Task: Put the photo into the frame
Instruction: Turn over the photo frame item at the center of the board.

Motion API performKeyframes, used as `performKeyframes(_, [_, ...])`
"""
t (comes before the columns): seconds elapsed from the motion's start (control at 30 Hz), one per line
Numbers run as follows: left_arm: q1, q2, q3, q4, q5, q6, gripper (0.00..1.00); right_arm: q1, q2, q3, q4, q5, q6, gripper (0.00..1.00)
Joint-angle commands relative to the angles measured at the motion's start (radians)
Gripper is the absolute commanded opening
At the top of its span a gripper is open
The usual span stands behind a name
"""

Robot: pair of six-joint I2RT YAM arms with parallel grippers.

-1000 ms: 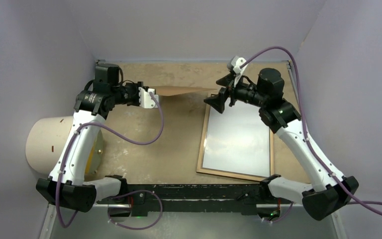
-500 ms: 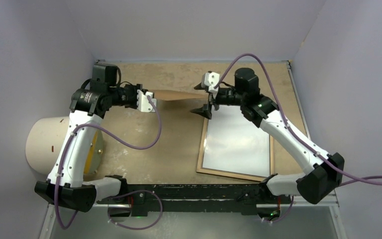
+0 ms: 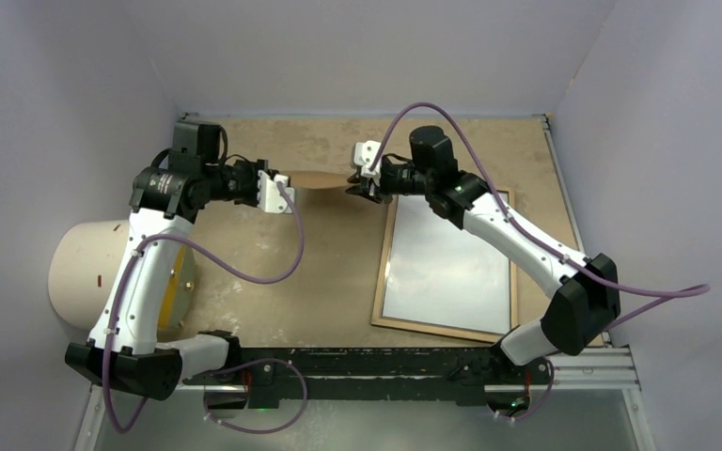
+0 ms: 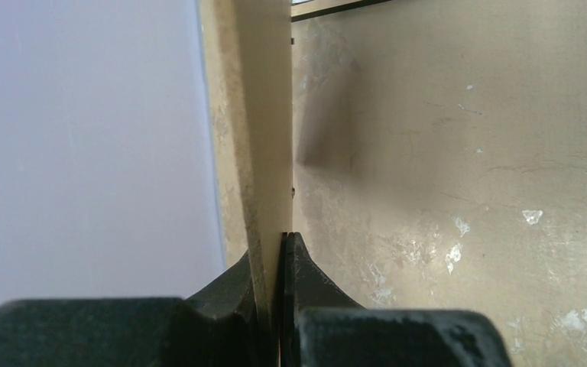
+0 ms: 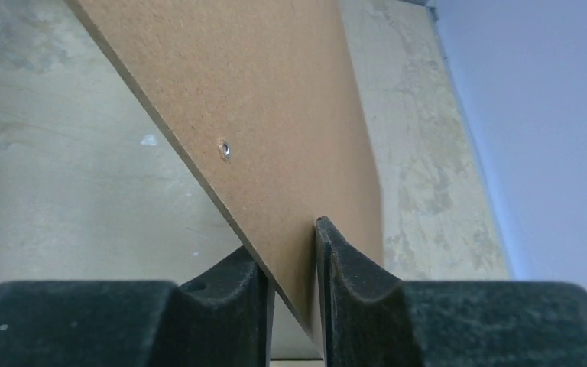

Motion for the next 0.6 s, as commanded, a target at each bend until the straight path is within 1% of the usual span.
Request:
performKeyframes(0.0, [0.003, -0.024, 0.049, 0.116, 0.056, 0.01, 0.08, 0.004, -0.024, -0.003, 0.15, 0.039, 0.051, 0.19])
performKeyframes(0.03, [0.003, -0.029, 0.04, 0.152, 0.053, -0.021, 0.3, 0.004, -0.027, -0.011, 0.179, 0.047, 0.08, 0.14])
performKeyframes(0.07, [0.003, -0.038, 0.025, 0.204, 0.045, -0.082, 0.43, 0.004, -0.03, -0.016, 0.207, 0.059, 0.107, 0.09])
performKeyframes(0.13, [0.003, -0.056, -0.012, 0.325, 0.021, -0.173, 0.76, 0.004, -0.035, -0.023, 0.264, 0.099, 0.176, 0.0])
performKeyframes(0.17, [0.003, -0.064, -0.032, 0.398, 0.0, -0.239, 0.82, 0.004, -0.036, -0.023, 0.286, 0.112, 0.259, 0.0])
performKeyframes(0.23, [0.003, -0.073, -0.055, 0.525, -0.049, -0.356, 0.86, 0.001, -0.034, -0.017, 0.344, 0.203, 0.388, 0.0])
performKeyframes(0.3, [0.003, -0.062, -0.044, 0.592, -0.093, -0.447, 0.88, 0.0, -0.018, 0.005, 0.359, 0.325, 0.497, 0.0])
performKeyframes(0.33, [0.003, -0.054, -0.032, 0.612, -0.112, -0.486, 0.89, -0.005, -0.002, 0.03, 0.349, 0.351, 0.547, 0.0])
performKeyframes(0.43, [0.003, -0.031, 0.002, 0.643, -0.148, -0.575, 0.9, -0.033, 0.05, 0.101, 0.3, 0.398, 0.667, 0.0])
performKeyframes(0.5, [0.003, -0.025, 0.009, 0.646, -0.147, -0.599, 0.92, -0.064, 0.061, 0.111, 0.311, 0.415, 0.769, 0.0])
performKeyframes(0.57, [0.003, -0.025, 0.007, 0.639, -0.141, -0.621, 0.93, -0.124, 0.053, 0.098, 0.356, 0.395, 0.896, 0.0])
